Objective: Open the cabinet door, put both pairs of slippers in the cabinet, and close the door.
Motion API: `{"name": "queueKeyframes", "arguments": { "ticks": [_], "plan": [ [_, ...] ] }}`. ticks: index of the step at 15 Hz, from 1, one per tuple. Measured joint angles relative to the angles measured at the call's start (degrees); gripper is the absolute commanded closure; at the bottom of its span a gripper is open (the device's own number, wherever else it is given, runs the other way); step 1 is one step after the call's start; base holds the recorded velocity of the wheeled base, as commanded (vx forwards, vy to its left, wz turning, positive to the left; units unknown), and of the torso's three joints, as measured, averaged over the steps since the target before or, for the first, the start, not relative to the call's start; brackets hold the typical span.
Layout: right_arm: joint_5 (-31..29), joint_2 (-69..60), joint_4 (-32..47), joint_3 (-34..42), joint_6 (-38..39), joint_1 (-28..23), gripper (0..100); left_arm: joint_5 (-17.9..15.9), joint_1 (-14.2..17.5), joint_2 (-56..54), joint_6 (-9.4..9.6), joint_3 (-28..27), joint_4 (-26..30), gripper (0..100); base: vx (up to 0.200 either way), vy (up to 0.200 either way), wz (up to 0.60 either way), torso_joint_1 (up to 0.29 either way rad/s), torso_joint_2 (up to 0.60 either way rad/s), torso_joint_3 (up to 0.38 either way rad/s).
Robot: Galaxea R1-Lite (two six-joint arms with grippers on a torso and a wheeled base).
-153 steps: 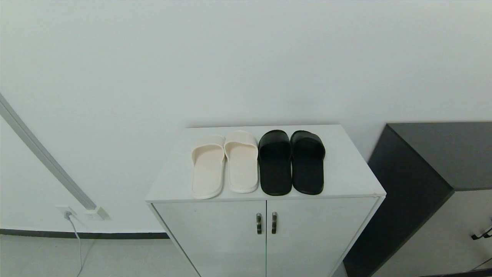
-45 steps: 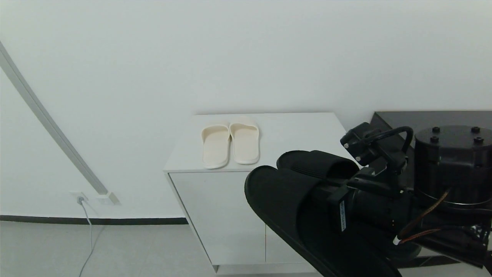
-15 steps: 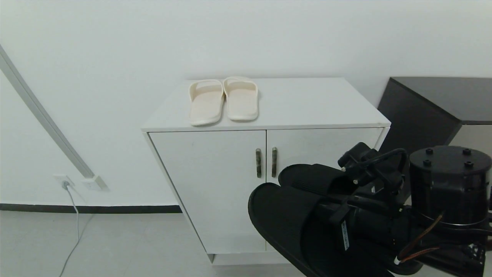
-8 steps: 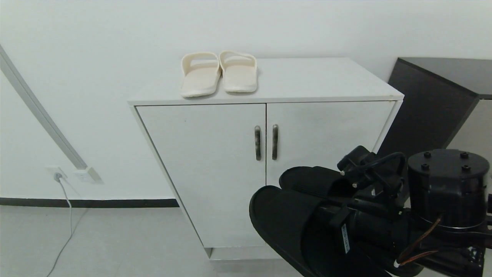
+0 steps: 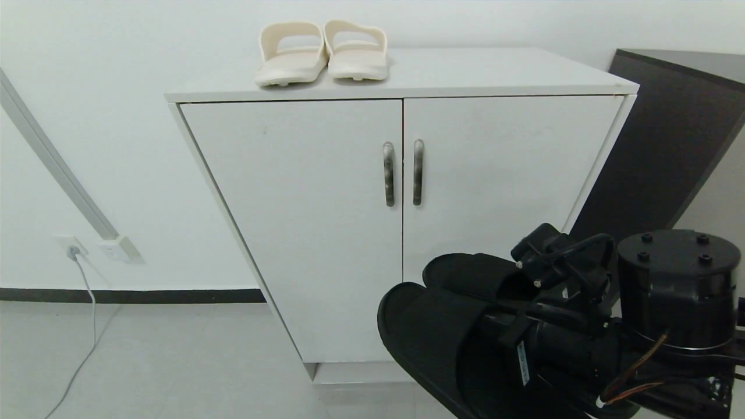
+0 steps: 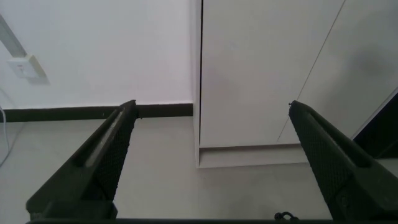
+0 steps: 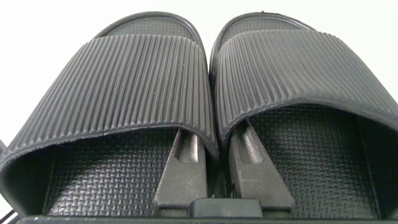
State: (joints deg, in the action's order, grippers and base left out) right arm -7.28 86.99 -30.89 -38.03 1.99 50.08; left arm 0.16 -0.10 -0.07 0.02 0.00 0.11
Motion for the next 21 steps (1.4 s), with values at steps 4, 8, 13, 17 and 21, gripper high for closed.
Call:
{"name": "queueKeyframes", "arguments": {
  "ticks": [4,8,13,17,21],
  "plan": [
    [0.06,0.00,-0.72,0.72,-1.06,0.00,100,0.13,-0.01,0.40,0.84,-0.02,0.05,0,0.000,0.000,0.00,-0.021,0.39,0.358],
    [0.00,-0.04,-2.52,1.99,-1.80,-0.02,100,0.50,0.00,1.19,2.07,-0.68,-0.06,0,0.000,0.000,0.00,0.001,0.06,0.055],
    [-0.02,-0.02,-2.88,2.16,-1.89,-0.09,100,-1.60,-0.26,8.62,-3.69,-14.24,0.02,0,0.000,0.000,0.00,0.000,0.00,0.000],
    [0.04,0.05,-2.94,2.26,-1.83,-0.33,100,-14.17,-0.56,23.31,-3.24,-19.61,-1.00,0,0.000,0.000,0.00,0.000,0.00,0.000],
    [3.91,0.20,-3.34,2.16,-1.48,-0.79,100,-24.60,-0.84,36.90,-2.58,-21.91,-11.63,0,0.000,0.000,0.00,0.000,0.00,0.000]
  ]
}}
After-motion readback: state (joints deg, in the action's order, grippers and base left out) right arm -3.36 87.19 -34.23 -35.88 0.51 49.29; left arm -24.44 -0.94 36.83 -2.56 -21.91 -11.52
